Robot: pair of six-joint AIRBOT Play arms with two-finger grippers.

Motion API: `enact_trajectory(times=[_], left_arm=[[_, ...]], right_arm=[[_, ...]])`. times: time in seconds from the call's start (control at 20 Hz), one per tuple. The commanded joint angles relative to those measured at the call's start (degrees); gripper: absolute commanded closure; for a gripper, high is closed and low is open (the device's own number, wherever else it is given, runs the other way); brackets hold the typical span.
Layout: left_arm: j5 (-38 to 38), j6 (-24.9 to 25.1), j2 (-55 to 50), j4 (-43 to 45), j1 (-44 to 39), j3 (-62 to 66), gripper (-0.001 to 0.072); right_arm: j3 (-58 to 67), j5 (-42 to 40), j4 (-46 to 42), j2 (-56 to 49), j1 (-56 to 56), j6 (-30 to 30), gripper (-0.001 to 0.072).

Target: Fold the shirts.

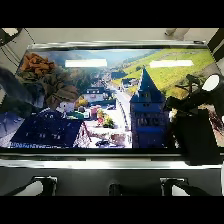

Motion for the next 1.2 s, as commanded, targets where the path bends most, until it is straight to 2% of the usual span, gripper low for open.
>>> enact_trajectory(times=[0.0, 0.1, 0.25, 0.45, 0.65, 0.7, 0.75, 0.8, 0.9, 1.0, 1.15], left_arm=[[2.2, -1.9, 15.9, -3.6, -10.8, 0.0, 0.0681], [2.0, -3.5, 20.3, -3.6, -20.5, 0.0, 0.0681], [0.6, -5.7, 19.5, -3.6, -35.6, -0.1, 0.068], [0.2, -5.8, 9.2, -3.6, -54.2, -2.7, 0.0679], [0.1, -5.9, -6.0, -3.6, -67.3, -3.7, 0.0676], [0.1, -6.7, -9.4, -3.6, -69.4, -3.7, 0.0575], [-0.1, -7.9, -11.5, -3.6, -70.5, -3.7, 0.019], [-0.8, -9.2, -11.9, -3.3, -70.2, -3.5, 0.0002], [-7.8, -9.2, -10.5, 3.1, -65.2, -0.3, 0.0008], [-19.0, -10.4, -8.9, 11.2, -55.8, 3.4, 0.0007], [-35.6, -10.7, -8.6, 12.2, -38.8, 1.0, 0.0009]], right_arm=[[0.1, -0.5, -0.1, 3.3, 0.0, -2.0, 0.004], [0.3, -1.3, -0.1, 7.0, 0.0, -2.0, 0.004], [0.8, -1.2, -0.2, 13.1, 0.0, -2.1, 0.004], [0.8, -1.1, -3.1, 22.0, 0.0, -2.0, 0.0039], [0.8, -1.0, -12.4, 27.6, 0.0, -1.1, 0.0039], [0.8, -1.0, -13.6, 28.1, 0.0, -1.1, 0.0039], [0.8, -0.8, -13.7, 28.1, 0.0, -1.1, 0.0039], [0.8, -0.6, -13.7, 27.9, 0.0, -1.1, 0.0039], [0.8, 0.0, -13.6, 26.6, 0.0, -1.1, 0.0039], [0.5, 2.1, -13.1, 23.6, 0.0, -1.1, 0.0038], [-4.5, 6.3, -8.0, 16.9, 0.0, -2.8, 0.0037]])
